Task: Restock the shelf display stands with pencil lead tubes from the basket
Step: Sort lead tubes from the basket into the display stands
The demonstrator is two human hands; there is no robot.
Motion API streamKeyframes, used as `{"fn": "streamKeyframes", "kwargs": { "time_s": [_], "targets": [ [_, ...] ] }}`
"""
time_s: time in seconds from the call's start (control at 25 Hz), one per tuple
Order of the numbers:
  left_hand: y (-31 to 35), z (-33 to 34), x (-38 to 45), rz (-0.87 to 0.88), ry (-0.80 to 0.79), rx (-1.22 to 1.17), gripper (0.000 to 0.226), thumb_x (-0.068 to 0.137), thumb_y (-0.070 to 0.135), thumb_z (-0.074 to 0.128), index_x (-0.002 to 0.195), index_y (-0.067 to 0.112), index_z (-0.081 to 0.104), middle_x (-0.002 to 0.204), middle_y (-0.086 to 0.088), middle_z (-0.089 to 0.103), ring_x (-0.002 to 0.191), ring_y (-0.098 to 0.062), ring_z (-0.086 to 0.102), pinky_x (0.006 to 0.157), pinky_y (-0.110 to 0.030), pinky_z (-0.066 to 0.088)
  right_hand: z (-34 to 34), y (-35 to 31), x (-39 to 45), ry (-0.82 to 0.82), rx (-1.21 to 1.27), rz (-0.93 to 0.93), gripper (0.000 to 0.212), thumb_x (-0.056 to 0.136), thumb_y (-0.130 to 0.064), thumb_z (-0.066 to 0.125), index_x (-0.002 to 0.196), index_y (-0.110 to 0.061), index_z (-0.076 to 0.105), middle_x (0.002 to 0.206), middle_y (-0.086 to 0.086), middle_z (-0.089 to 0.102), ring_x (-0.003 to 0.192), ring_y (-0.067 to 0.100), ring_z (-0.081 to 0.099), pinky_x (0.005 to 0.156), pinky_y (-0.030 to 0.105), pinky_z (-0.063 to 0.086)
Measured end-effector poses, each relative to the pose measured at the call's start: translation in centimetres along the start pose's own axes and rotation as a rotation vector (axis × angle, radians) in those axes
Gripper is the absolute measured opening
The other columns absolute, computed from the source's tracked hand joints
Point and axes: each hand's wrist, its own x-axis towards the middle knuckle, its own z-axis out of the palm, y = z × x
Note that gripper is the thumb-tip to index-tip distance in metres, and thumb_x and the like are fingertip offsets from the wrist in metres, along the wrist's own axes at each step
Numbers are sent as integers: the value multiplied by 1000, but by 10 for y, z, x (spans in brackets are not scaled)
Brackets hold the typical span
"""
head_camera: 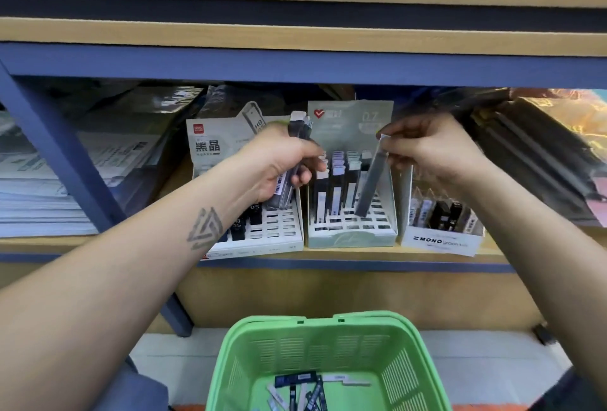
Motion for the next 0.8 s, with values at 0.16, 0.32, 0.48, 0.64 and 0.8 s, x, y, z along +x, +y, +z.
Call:
{"fn": "streamKeyframes", "kwargs": {
  "time_s": [0.16,0.32,0.48,0.64,0.8],
  "targets": [
    [-2,18,14,42,64,49,7,91,-5,62,98,-3,60,84,-22,70,37,-12,47,34,-20,31,7,12,1,17,-225,-130,22,84,-14,81,87,-32,70,87,1,73,75,13,69,72,27,58],
    [-3,29,22,89,74,75,5,92,-3,62,92,2,61,86,-21,67,36,-13,48,35,-19,31,22,15,4,47,-287,-246,30,82,-13,82,78,-37,66,80,-9,72,71,2,69,68,18,55],
    [-6,33,25,97,65,85,6,91,-2,64,94,4,62,87,-21,65,37,-14,51,37,-21,33,22,19,8,41,-293,-236,27,83,-12,82,80,-35,67,83,-5,73,76,7,70,77,27,58],
    [-6,33,23,120,39,110,7,91,-2,65,97,2,64,90,-26,67,36,-14,51,35,-20,33,18,18,8,9,-248,-205,27,84,-9,80,86,-34,69,81,-7,69,69,3,61,70,19,50],
    [-5,32,22,154,41,87,12,91,-4,63,103,-4,64,93,-31,67,35,-13,50,35,-20,33,13,14,5,-22,-338,-214,24,88,-18,76,108,-32,75,91,-10,71,73,-2,60,70,11,43]
  ]
}}
